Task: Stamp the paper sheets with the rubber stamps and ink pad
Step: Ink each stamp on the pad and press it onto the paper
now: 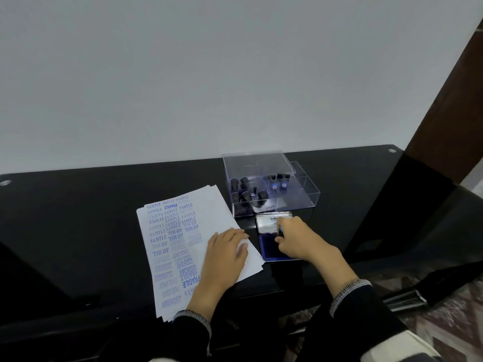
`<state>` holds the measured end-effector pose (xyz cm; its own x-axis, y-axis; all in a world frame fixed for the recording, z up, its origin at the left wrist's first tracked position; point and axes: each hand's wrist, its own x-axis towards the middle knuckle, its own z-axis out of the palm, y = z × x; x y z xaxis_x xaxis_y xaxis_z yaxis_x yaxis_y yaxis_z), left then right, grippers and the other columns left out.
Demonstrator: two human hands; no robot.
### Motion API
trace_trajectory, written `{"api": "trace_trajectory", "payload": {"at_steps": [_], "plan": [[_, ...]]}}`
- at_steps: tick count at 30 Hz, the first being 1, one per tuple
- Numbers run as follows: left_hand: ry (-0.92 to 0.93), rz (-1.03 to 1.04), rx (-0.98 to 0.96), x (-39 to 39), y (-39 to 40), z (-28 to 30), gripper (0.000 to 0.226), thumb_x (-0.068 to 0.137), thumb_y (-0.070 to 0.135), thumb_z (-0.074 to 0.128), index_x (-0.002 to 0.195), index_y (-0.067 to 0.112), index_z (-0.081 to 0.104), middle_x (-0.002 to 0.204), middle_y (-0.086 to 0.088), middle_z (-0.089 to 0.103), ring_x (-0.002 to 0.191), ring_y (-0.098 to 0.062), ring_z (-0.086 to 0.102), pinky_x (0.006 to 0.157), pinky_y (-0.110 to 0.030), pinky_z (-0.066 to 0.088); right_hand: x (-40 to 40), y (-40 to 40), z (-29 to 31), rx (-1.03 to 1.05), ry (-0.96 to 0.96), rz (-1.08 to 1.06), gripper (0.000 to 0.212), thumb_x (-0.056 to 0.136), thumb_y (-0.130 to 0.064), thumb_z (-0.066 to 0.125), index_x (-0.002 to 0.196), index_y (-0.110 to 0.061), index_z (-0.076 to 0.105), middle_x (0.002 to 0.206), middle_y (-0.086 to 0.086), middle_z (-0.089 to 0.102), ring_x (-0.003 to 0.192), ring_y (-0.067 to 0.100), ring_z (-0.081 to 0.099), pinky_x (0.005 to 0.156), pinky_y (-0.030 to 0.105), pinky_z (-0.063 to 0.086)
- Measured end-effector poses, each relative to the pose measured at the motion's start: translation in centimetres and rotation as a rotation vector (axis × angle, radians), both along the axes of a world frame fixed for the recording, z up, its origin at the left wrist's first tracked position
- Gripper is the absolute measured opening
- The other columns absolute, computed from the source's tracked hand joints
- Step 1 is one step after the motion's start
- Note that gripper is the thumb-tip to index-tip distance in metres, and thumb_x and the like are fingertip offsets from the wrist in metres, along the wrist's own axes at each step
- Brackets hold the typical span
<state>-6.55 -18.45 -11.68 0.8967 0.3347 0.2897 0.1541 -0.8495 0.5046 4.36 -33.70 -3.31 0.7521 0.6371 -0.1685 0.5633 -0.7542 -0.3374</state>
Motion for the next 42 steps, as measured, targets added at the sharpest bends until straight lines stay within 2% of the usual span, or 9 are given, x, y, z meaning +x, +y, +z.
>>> {"api": "trace_trajectory", "payload": {"at_steps": [8, 12, 16, 20, 24, 27, 29, 33, 42], "plan": [[-0.010, -0.010, 0.004, 0.0, -0.1, -0.1, 0.029, 0.100, 0.027, 0.041, 0.124, 0.030, 0.057, 0.130, 0.019, 0.051, 0.127, 0.000, 0.039, 0.117, -0.032, 0.014, -1.2, 0.3, 0.0, 0.014, -0.030, -0.006, 0.014, 0.086, -0.004, 0.054, 0.088, -0.009, 0.041, 0.090, 0.009, 0.047, 0.078, 0.027, 0.053, 0.060, 0.033, 0.044], [-0.066, -0.011, -0.134, 0.2, 0.1, 0.1, 0.026, 0.098, 0.020, 0.046, 0.116, 0.027, 0.063, 0.124, 0.017, 0.055, 0.120, -0.003, 0.046, 0.115, -0.030, 0.022, -0.9, 0.9, 0.4, -0.033, -0.012, -0.010, 0.018, 0.085, -0.005, 0.053, 0.077, -0.011, 0.038, 0.079, 0.001, 0.037, 0.073, 0.022, 0.045, 0.050, 0.024, 0.031], [-0.179, 0.052, -0.363, -0.3, 0.7, 1.4, 0.021, 0.098, 0.013, 0.050, 0.109, 0.023, 0.065, 0.113, 0.015, 0.057, 0.105, 0.000, 0.051, 0.095, -0.008, 0.035, -0.3, 1.4, 0.7, -0.032, 0.076, -0.041, 0.024, 0.081, -0.003, 0.050, 0.069, -0.014, 0.034, 0.077, 0.001, 0.038, 0.061, 0.015, 0.038, 0.048, 0.023, 0.029], [-0.228, 0.116, -0.379, -1.1, 2.7, 2.3, 0.019, 0.098, 0.015, 0.050, 0.110, 0.021, 0.064, 0.113, 0.011, 0.061, 0.106, -0.003, 0.053, 0.088, -0.004, 0.033, 0.4, 1.1, 0.9, 0.047, 0.173, -0.093, 0.008, 0.080, -0.004, 0.050, 0.080, -0.009, 0.044, 0.088, 0.008, 0.049, 0.066, 0.017, 0.044, 0.056, 0.026, 0.038], [-0.222, 0.258, -0.322, -2.3, 5.4, 2.8, 0.021, 0.098, 0.018, 0.050, 0.115, 0.019, 0.062, 0.119, 0.010, 0.059, 0.110, -0.005, 0.050, 0.094, -0.020, 0.037, -0.6, 1.6, 0.5, -0.003, 0.074, -0.101, 0.011, 0.079, -0.004, 0.053, 0.075, -0.009, 0.044, 0.082, 0.004, 0.044, 0.070, 0.020, 0.047, 0.055, 0.028, 0.037], [-0.179, 0.379, -0.259, -3.8, 7.7, 2.6, 0.022, 0.097, 0.018, 0.052, 0.116, 0.018, 0.062, 0.121, 0.006, 0.059, 0.115, -0.012, 0.052, 0.098, -0.030, 0.040, -1.9, 2.7, 0.3, -0.101, -0.097, -0.071, 0.019, 0.086, -0.008, 0.055, 0.104, -0.004, 0.053, 0.105, 0.012, 0.050, 0.101, 0.031, 0.054, 0.073, 0.033, 0.045], [-0.127, 0.446, -0.167, -4.9, 9.2, 2.0, 0.024, 0.095, 0.018, 0.054, 0.117, 0.017, 0.062, 0.126, 0.001, 0.058, 0.126, -0.021, 0.048, 0.108, -0.042, 0.034, -2.0, 3.2, 0.3, -0.124, -0.131, -0.076, 0.024, 0.088, -0.010, 0.055, 0.111, -0.004, 0.053, 0.117, 0.014, 0.052, 0.109, 0.032, 0.053, 0.081, 0.035, 0.047], [0.010, 0.553, -0.102, -6.4, 10.7, 1.1, 0.035, 0.097, 0.025, 0.051, 0.130, 0.017, 0.056, 0.147, -0.002, 0.043, 0.147, -0.021, 0.016, 0.118, -0.049, 0.004, -1.6, 3.2, 0.5, -0.100, -0.072, -0.086, 0.016, 0.086, -0.013, 0.057, 0.099, -0.008, 0.049, 0.116, 0.015, 0.053, 0.104, 0.031, 0.054, 0.076, 0.033, 0.046], [0.093, 0.549, -0.082, -7.0, 10.7, 0.2, 0.042, 0.099, 0.031, 0.043, 0.139, 0.020, 0.047, 0.154, 0.002, 0.032, 0.148, -0.017, 0.010, 0.118, -0.051, -0.001, -0.6, 1.9, -0.5, 0.061, 0.057, -0.159, 0.019, 0.078, -0.007, 0.052, 0.069, -0.014, 0.036, 0.077, 0.001, 0.042, 0.077, 0.025, 0.047, 0.056, 0.030, 0.038]]}}
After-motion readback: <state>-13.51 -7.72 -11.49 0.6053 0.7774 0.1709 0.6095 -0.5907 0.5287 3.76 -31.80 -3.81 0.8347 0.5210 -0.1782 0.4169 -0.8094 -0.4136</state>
